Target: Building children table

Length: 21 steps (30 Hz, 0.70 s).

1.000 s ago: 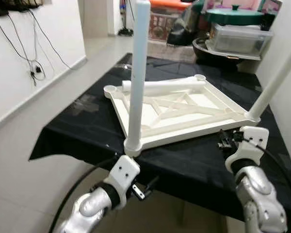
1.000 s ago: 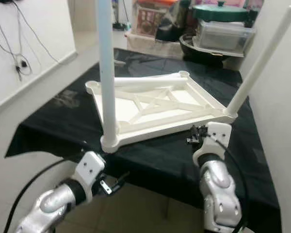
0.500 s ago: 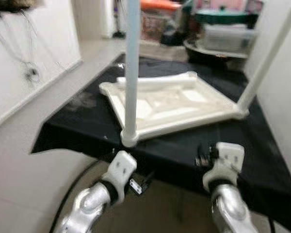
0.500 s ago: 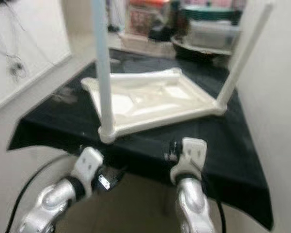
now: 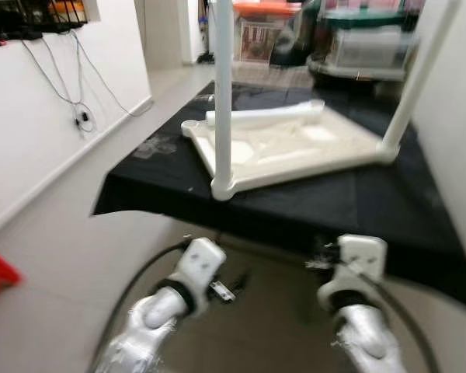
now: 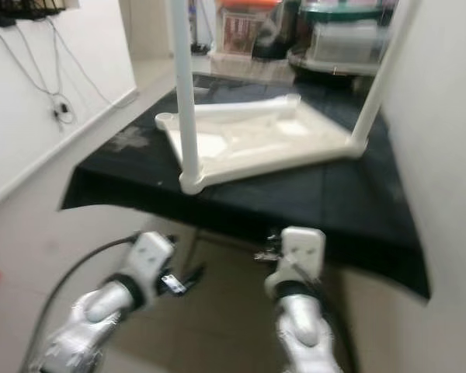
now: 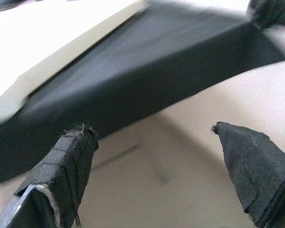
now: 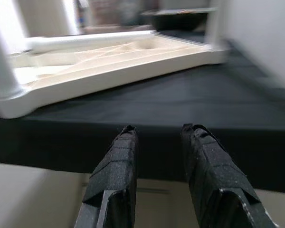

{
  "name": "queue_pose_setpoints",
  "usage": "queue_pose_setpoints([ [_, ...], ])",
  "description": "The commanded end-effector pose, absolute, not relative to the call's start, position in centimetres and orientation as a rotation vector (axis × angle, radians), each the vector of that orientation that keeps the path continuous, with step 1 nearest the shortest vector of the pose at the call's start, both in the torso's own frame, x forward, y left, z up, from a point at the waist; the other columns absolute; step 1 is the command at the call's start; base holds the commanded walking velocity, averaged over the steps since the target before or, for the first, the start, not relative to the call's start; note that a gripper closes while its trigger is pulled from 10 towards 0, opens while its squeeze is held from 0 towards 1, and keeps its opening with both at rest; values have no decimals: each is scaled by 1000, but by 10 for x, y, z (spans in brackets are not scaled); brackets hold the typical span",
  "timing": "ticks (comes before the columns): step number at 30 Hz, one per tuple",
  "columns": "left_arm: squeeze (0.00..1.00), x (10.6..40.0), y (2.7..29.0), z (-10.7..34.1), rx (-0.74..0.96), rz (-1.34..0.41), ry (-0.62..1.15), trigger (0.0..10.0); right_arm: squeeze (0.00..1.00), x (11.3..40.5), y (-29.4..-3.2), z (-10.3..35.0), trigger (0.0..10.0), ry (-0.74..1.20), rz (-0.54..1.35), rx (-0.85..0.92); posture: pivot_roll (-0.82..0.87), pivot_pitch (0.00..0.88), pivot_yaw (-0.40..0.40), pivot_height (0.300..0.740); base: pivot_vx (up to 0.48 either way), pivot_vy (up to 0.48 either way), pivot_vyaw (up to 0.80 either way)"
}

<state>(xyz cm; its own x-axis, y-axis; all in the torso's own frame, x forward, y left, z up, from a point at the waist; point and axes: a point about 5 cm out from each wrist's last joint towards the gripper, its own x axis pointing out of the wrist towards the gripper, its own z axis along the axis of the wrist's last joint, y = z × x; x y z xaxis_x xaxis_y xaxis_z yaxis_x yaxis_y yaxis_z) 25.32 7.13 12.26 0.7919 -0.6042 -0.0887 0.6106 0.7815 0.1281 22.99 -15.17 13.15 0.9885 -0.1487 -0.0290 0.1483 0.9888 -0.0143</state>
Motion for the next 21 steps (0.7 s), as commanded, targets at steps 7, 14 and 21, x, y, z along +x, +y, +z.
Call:
queue_pose_setpoints([
  [7,0,260,78,117,99,-596,79,10000,0,234,-139,130,10000,16,-104,-61,40,0,-31,740,0,0,-562],
  [14,0,268,74,114,96,-576,87,10000,0,240,-142,120,10000,48,-114,-43,41,0,-40,740,0,73,0],
  [21,0,272,72,112,89,-572,90,10000,0,244,-144,117,10000,49,-125,-41,36,0,-34,740,0,388,0],
])
